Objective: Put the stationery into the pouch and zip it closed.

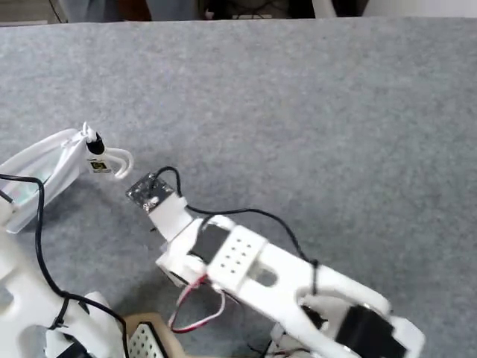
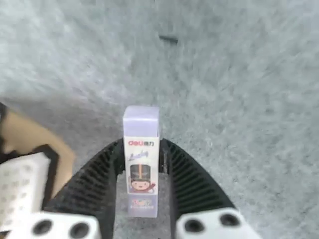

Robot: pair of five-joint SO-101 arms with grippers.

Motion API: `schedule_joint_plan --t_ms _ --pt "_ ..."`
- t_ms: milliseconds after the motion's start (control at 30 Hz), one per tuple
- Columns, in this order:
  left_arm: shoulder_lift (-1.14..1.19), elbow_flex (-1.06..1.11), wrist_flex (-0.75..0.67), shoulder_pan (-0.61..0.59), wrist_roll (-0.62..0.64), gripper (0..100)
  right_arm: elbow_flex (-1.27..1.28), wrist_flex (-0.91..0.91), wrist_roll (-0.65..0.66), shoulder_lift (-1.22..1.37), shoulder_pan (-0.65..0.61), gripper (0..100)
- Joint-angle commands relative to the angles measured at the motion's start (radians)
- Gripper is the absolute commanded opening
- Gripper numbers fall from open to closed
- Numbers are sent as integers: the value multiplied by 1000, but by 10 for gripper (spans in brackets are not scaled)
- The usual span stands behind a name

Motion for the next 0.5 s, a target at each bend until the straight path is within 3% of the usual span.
schedule_joint_plan --t_ms 0,133,467 --pt "-2 -59 2 18 -6 29 -25 32 8 -179 15 11" --pt "-12 -61 2 108 -3 29 -28 18 8 -337 75 11" --pt "-14 -165 5 392 68 29 -31 -60 -64 -526 376 11"
